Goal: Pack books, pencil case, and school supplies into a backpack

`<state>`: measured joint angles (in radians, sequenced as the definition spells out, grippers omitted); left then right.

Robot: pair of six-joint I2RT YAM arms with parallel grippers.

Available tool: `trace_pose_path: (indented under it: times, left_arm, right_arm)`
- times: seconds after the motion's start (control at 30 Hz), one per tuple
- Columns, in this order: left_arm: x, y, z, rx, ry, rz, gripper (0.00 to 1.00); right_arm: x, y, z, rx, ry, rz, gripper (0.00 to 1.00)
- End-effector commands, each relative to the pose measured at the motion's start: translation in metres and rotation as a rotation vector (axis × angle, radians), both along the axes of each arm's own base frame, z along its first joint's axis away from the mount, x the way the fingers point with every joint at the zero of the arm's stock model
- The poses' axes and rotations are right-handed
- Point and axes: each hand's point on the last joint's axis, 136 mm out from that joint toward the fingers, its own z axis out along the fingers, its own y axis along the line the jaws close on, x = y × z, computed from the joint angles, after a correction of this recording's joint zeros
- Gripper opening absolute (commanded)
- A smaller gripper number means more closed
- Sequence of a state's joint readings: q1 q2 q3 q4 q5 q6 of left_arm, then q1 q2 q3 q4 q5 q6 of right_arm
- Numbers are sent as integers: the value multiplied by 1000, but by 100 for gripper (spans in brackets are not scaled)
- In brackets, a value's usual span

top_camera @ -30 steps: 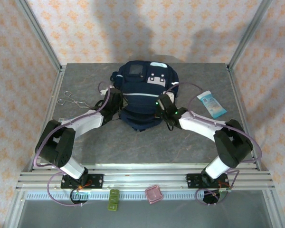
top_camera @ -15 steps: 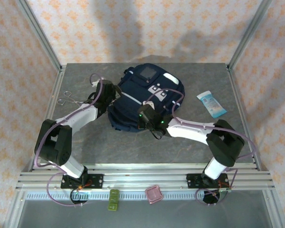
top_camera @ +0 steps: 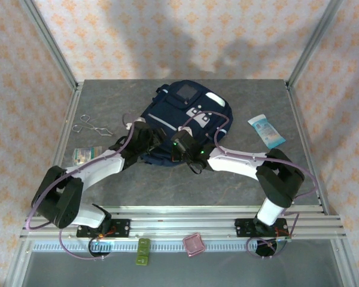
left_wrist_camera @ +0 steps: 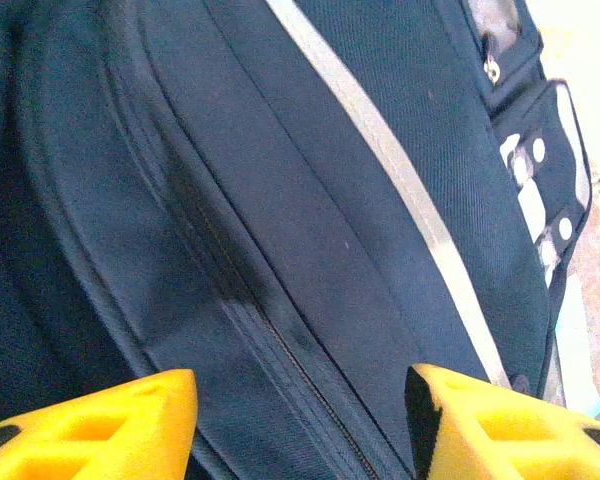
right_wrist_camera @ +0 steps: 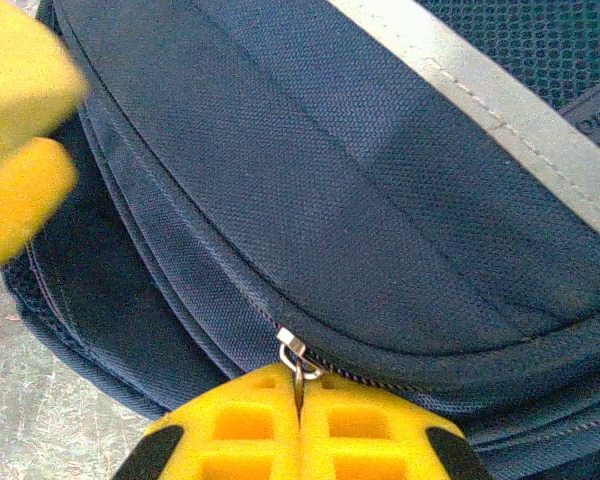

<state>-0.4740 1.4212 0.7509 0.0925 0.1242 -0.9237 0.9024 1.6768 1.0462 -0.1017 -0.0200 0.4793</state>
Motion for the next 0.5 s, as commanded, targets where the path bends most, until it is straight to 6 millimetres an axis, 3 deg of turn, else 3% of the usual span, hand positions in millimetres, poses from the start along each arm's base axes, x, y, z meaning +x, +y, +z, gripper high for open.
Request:
trace_pose_path:
  times: [0.0,0.13,0.23,0.37,0.47]
  left_arm:
    - [12,-23,9,-59,-35,-14,58]
    - [21,-34,3,-65,-47,-17,57]
    - [25,-38,-2,-69,-36,-21,41]
    - [28,-31,-4,-33,-35,4,1]
    - [29,-25,-2,-22,-37,10,0]
  right_arm:
    - [8,12,15,62,-33,-9,0]
    - [7,15,14,69,-22,1,0]
    - [6,11,13,61,-23,-6,0]
    - [6,-2,10,12,-31,-33,0]
    - [6,-19,0,-41,-17,-59,0]
